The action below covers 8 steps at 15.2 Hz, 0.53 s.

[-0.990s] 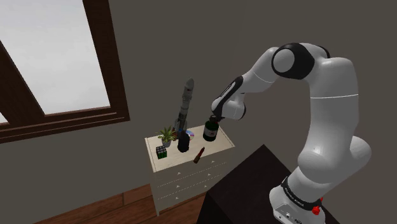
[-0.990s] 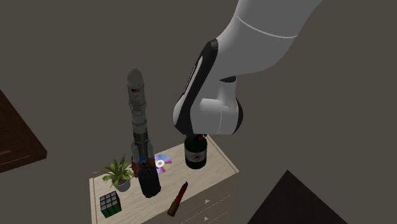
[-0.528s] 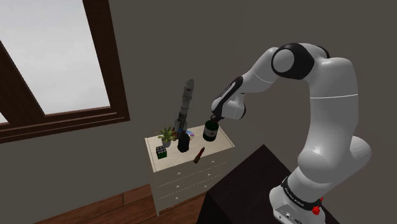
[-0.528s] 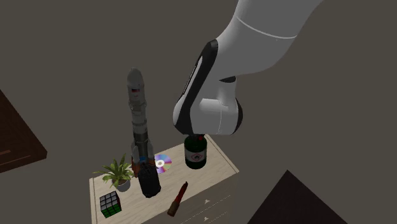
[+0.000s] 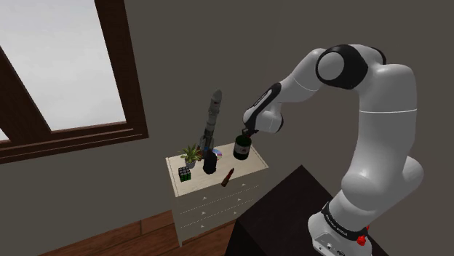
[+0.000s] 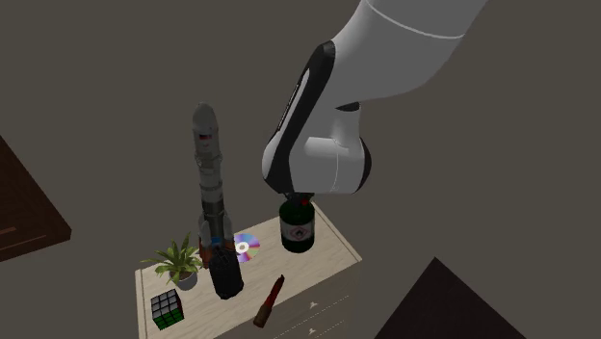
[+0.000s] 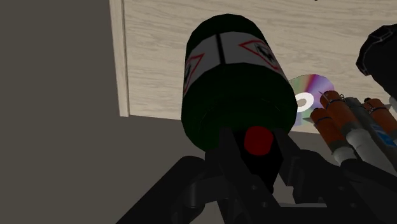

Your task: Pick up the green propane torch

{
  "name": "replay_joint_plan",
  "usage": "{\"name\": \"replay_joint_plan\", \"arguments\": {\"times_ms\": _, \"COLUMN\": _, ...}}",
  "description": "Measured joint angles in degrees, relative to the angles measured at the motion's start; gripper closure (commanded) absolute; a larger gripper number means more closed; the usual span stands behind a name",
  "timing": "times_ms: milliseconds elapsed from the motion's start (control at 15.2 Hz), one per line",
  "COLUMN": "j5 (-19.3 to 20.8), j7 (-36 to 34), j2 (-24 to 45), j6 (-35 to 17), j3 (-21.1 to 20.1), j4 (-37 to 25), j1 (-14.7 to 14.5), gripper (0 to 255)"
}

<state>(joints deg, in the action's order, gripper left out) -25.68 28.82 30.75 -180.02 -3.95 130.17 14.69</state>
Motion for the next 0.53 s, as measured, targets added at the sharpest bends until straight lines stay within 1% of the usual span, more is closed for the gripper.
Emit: {"name": "replay_joint_plan", "arguments": {"times_ms": 528, "j5": 1.38, "j7": -2.27, "j2": -6.33, "j6": 4.88, "j3": 4.32, "j4": 1.79, "j1": -3.86, "gripper": 255}}
